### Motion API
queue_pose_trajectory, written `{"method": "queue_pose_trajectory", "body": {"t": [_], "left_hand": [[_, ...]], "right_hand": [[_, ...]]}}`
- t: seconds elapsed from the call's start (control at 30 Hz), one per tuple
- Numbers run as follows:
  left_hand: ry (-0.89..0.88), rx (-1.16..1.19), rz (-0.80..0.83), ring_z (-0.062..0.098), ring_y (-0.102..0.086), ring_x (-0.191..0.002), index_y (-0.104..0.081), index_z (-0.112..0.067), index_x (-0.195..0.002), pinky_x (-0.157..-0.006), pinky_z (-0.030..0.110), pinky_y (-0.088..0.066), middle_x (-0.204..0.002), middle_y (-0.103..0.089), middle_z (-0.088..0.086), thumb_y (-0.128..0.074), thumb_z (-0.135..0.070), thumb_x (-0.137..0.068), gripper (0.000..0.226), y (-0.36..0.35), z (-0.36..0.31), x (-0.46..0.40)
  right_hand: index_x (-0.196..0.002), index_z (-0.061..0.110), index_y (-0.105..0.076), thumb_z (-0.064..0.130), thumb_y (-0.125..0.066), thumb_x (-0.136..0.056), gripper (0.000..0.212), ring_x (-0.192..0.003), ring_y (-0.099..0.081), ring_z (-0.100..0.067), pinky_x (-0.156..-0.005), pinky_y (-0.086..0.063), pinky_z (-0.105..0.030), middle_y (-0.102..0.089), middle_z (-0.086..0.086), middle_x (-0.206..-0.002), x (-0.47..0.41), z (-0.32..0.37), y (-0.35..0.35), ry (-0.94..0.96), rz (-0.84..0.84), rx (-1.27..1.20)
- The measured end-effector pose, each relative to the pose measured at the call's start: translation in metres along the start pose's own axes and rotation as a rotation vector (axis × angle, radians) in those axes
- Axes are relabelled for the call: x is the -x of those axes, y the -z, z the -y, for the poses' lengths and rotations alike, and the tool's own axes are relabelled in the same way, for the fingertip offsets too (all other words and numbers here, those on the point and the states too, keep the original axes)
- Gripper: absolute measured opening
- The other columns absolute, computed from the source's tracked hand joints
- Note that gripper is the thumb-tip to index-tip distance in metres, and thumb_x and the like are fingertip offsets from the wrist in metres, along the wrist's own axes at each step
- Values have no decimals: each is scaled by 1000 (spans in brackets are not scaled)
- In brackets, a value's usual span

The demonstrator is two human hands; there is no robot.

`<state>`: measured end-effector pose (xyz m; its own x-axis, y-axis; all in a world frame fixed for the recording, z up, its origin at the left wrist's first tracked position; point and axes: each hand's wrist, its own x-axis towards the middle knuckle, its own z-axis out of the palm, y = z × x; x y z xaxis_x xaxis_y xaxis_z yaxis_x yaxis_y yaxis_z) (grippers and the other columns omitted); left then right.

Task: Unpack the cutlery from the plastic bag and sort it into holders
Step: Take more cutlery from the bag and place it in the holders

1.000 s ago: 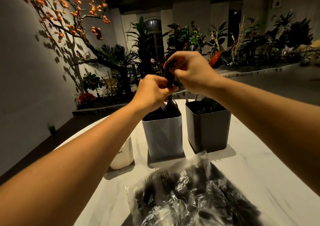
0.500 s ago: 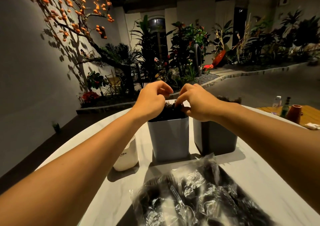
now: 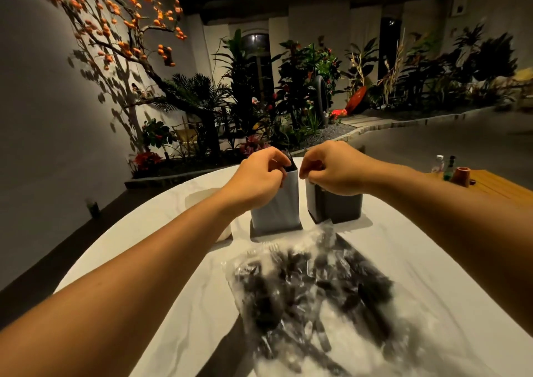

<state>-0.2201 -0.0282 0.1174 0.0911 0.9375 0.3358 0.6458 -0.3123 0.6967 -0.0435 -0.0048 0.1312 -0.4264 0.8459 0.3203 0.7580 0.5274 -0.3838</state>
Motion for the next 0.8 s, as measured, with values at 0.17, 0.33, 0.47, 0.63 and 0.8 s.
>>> {"method": "queue_pose_trajectory", "body": {"t": [0.17,0.33,0.47,0.63,0.8], "left_hand": [[12,-1,221,13,-70,-79,-58,-9,-117,-70,29,-61,-93,-71,7,-56,-7,-100,17,-13,-19,56],[27,-6,499,20,-73,-78,-66,-6,-109,-68,28,-59,-94,-74,11,-68,-15,-94,17,-28,-30,106],[7,-109,699,9,-68,-99,-63,-29,-113,-90,27,-57,-109,-70,-5,-80,-47,-75,46,-42,-38,139],[-27,-390,645,10,-65,-88,-69,-22,-113,-73,19,-52,-94,-66,-10,-80,-36,-83,35,-66,-30,161],[-24,-330,-87,17,-64,-83,-66,-20,-92,-73,36,-56,-85,-66,-4,-62,-25,-97,8,-79,-22,160]], "right_hand": [[-91,12,-72,28,-65,-94,18,-65,-67,-12,-61,-56,-26,-72,-3,-78,55,17,9,-27,107,-161],[-95,3,-70,20,-63,-96,19,-64,-70,-19,-55,-54,-23,-72,-12,-80,108,21,10,-123,413,-181],[-94,2,-72,15,-61,-96,17,-65,-69,-19,-60,-55,-26,-71,-10,-76,144,18,8,-188,525,-268],[-109,-4,-69,12,-52,-100,25,-84,-72,-24,-69,-58,-28,-73,-18,-98,182,20,5,-280,853,-460],[-122,3,-67,2,-48,-101,29,-110,-67,-24,-98,-53,-36,-69,-13,-122,189,12,-24,-314,659,-276]]}}
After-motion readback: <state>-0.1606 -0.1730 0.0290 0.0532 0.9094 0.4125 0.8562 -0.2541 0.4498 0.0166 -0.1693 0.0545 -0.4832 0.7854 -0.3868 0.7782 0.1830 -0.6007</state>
